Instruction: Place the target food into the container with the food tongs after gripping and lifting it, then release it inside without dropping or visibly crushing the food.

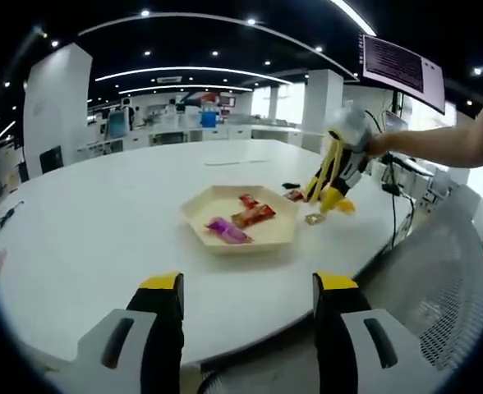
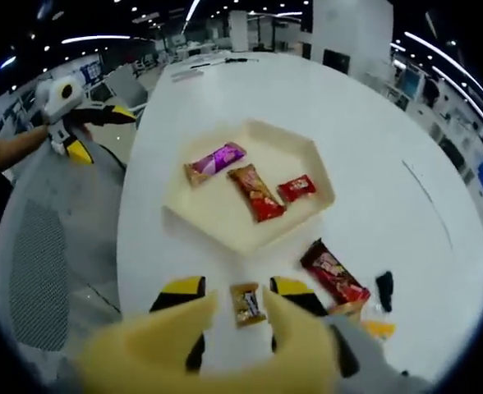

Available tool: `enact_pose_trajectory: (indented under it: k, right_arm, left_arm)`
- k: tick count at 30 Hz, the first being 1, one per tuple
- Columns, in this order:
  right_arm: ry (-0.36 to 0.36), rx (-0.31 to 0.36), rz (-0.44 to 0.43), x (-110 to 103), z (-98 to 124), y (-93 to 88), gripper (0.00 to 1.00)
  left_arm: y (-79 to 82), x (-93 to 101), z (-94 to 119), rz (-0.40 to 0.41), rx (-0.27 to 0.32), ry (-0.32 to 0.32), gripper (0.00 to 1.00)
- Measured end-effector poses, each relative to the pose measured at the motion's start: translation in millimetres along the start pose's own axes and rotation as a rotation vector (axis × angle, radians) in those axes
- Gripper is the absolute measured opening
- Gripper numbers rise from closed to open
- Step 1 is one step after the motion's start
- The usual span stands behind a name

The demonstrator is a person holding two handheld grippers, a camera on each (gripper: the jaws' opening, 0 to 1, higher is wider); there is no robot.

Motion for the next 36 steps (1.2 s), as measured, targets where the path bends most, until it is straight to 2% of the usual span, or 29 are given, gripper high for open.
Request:
enact_pose_trajectory:
  k: [9, 25, 29, 36]
  right_arm:
    - [-0.003, 0.004, 0.019, 2.1, -11.4, -12.0, 0.3]
    - [0.023, 0.012, -0.03, 4.0, -12.7, -12.7, 0.23]
    - [0.025, 0.007, -0.021, 2.6, -12.9, -12.4, 0.21]
    - [0.013, 0.029, -0.054, 3.3, -11.7, -14.9, 0.21]
  left_arm:
    - [-0.9, 0.1, -0.7, 0.005, -0.015, -0.001, 0.58]
    - [-1.5, 0.2, -0.9, 0.012, -0.026, -0.002, 0.55]
    - [-1.4, 0.3, -0.9, 0.012, -0.024, -0.002, 0.55]
    - [-0.3, 1.0, -0.6, 0.002, -0.01, -0.005, 0.53]
Point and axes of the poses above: the point that each gripper's makers call its tool centre point, and the gripper's own axes: z roughly backward along the fingers, x roughly to its right, y roughly out of its top, the point moved 10 cm from there along z, roughly backward along the fingers, and after that the axes turned 3 degrees about -z, right-handed, at the moved point
